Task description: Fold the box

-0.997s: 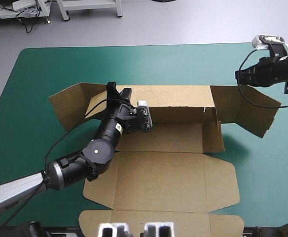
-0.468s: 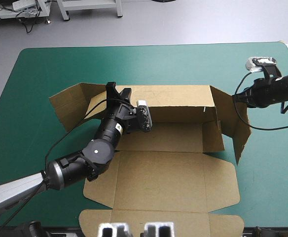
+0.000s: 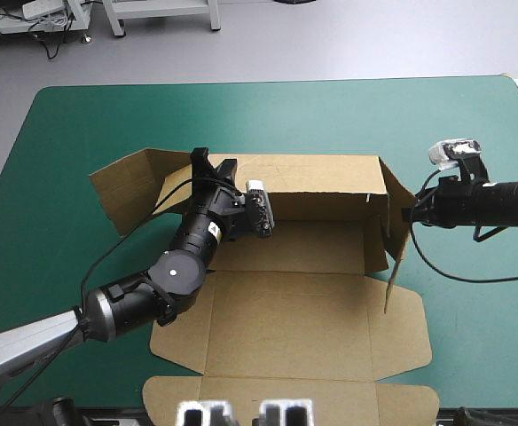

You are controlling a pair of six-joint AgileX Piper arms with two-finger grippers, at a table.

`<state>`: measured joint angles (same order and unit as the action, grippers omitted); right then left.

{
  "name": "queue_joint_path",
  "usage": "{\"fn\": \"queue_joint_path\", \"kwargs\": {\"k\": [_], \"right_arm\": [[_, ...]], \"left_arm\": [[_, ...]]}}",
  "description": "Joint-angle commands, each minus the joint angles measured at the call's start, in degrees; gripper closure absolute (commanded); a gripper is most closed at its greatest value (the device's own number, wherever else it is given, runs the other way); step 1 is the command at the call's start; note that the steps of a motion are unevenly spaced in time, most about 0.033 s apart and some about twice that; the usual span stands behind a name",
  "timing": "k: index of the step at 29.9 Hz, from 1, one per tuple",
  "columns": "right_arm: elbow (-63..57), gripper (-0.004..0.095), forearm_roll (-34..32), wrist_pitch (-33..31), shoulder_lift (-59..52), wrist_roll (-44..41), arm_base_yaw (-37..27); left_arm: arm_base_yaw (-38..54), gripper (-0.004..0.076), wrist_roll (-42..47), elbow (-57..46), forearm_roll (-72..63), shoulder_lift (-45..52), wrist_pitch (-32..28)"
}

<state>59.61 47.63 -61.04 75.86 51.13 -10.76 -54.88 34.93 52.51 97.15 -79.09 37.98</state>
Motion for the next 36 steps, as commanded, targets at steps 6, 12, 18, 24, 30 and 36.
{"fn": "queue_joint_path", "kwargs": {"k": [6, 12, 18, 24, 30, 36], "right_arm": [[-13.63, 0.0921, 13.08, 9.27, -8.99, 17.04, -0.08], [-21.14, 0.0921, 23.67, 11.86, -11.35, 30.58, -0.08], [-21.98, 0.0921, 26.34, 13.85, -11.61, 31.05, -0.08], [-21.86, 0.0921, 27.85, 13.59, -11.61, 29.39, -0.08], [-21.86, 0.0921, 28.06, 11.89, -11.61, 26.55, -0.08], [-21.86, 0.0921, 26.13, 11.87, -11.61, 27.62, -0.08]], "left_arm": [[-0.24, 0.0732, 1.74, 1.63, 2.73, 2.21, 1.69], [-0.24, 0.0732, 1.74, 1.63, 0.76, 2.21, -0.87], [-0.24, 0.0732, 1.49, 1.63, 0.76, 2.11, -0.87], [-0.24, 0.0732, -2.74, 1.51, 0.76, 0.37, -0.77], [-0.24, 0.0732, -4.53, 1.41, 0.88, -1.84, -0.22], [-0.24, 0.0732, -4.42, 1.41, 0.88, -2.24, 0.03]]}}
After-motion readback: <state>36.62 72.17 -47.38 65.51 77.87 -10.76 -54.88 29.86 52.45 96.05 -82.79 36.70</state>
